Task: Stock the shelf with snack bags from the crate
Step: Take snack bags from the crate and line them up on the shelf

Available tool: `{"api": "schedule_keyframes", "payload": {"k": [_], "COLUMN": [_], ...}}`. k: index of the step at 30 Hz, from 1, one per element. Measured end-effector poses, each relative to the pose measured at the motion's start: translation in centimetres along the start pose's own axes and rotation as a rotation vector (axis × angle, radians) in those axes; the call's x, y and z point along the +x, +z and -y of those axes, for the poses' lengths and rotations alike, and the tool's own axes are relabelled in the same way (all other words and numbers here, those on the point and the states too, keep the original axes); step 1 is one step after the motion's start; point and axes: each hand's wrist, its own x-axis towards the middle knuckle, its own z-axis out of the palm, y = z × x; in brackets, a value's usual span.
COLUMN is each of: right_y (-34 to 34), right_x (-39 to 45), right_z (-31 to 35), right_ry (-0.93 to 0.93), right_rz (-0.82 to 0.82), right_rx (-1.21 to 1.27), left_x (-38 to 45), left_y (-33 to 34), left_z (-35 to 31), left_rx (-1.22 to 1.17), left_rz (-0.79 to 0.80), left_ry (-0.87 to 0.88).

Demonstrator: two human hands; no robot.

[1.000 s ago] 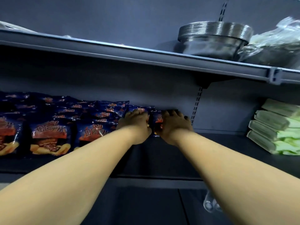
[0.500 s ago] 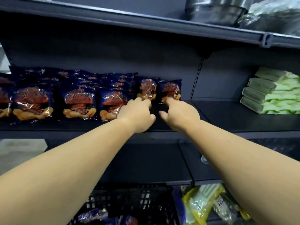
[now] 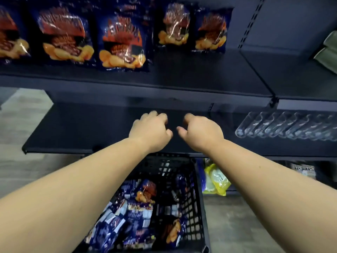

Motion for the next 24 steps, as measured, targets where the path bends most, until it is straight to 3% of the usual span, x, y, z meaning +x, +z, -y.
{"api": "schedule_keyframes", "payload": {"k": [14, 24], "right_y": [14.9, 26.6], "right_x": [-0.3, -2.3], "right_z": [-2.8, -2.1], "right_ry": [-0.049, 0.011], "right_rz": [0.389, 0.621], "right_rx": [0.060, 0.062], "left_x": [-0.6, -2.8], "left_y": [13.7, 23.2], "left_z": [6.0, 12.4], "left_rx": [0.006, 0.004], "left_rz": [0.290, 0.548], "left_ry": [-0.260, -0.308]}}
